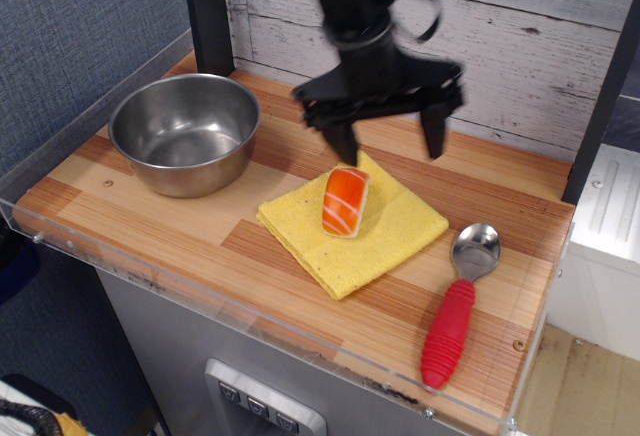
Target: Put the nigiri on the yellow cloth.
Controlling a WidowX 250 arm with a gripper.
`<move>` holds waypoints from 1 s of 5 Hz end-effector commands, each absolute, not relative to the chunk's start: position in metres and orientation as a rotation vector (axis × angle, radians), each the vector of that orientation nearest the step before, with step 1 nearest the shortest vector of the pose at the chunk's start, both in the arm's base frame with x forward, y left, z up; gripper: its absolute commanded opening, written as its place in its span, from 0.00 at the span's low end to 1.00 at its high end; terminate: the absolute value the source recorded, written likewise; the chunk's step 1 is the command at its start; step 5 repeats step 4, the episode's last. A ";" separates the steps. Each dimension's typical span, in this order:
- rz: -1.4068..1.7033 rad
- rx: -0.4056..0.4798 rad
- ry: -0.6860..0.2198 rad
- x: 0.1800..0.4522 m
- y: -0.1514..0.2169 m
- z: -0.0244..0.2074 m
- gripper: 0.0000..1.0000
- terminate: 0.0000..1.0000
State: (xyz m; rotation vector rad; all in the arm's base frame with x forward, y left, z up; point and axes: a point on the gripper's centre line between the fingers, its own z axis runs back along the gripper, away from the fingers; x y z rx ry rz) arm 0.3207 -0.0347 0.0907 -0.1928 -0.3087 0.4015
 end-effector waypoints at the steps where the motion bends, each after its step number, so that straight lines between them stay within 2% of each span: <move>1: 0.399 -0.196 -0.403 0.318 -0.045 0.173 1.00 0.00; 3: 0.399 -0.196 -0.403 0.318 -0.045 0.173 1.00 0.00; 4: 0.399 -0.196 -0.403 0.318 -0.045 0.173 1.00 1.00; 5: 0.399 -0.196 -0.403 0.318 -0.045 0.173 1.00 1.00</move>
